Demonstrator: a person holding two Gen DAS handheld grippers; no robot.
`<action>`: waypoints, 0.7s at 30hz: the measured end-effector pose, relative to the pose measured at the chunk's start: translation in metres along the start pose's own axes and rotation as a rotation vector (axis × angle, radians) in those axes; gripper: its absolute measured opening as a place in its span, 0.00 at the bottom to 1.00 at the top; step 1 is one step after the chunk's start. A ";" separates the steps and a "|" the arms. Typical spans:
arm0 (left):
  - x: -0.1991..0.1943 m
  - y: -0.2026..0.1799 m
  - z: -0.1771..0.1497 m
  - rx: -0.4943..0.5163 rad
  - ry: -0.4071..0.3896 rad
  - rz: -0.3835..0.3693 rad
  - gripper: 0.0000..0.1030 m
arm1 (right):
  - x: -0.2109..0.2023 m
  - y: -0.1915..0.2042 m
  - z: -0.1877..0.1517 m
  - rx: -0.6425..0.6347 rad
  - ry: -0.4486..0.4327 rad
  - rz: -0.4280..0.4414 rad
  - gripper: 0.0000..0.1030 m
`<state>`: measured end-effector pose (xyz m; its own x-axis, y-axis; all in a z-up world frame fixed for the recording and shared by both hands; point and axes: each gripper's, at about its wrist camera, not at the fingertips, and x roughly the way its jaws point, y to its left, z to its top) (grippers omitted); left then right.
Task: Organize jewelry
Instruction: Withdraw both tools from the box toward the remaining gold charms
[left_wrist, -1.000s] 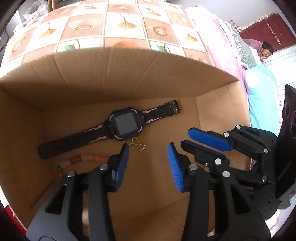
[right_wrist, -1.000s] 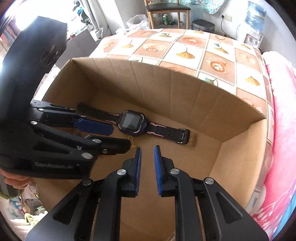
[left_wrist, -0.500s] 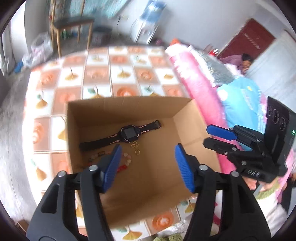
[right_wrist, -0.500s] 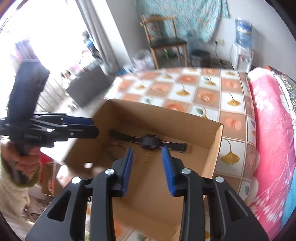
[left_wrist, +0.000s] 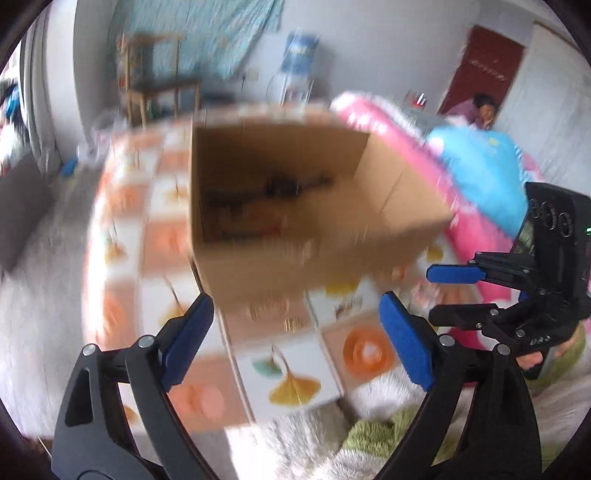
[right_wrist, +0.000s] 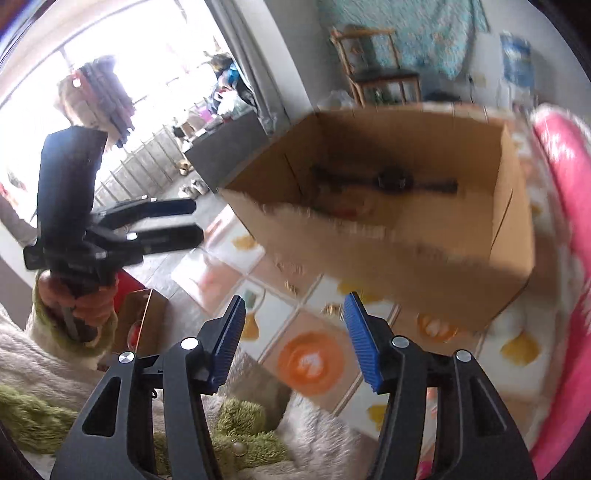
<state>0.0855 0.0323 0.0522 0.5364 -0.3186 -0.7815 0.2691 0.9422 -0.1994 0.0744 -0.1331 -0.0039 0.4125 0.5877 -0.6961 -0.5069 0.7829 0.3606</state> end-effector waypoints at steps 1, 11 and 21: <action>0.010 0.002 -0.007 -0.007 0.016 0.008 0.85 | 0.011 -0.003 -0.008 0.036 0.025 0.000 0.53; 0.071 0.009 -0.047 -0.015 0.039 0.116 0.66 | 0.052 -0.015 -0.023 0.127 0.049 -0.073 0.46; 0.087 -0.009 -0.045 0.054 0.014 0.064 0.40 | 0.069 -0.030 -0.017 0.155 0.048 -0.128 0.34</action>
<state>0.0932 0.0005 -0.0408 0.5428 -0.2560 -0.7999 0.2776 0.9536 -0.1169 0.1049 -0.1196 -0.0733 0.4277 0.4740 -0.7697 -0.3287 0.8748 0.3560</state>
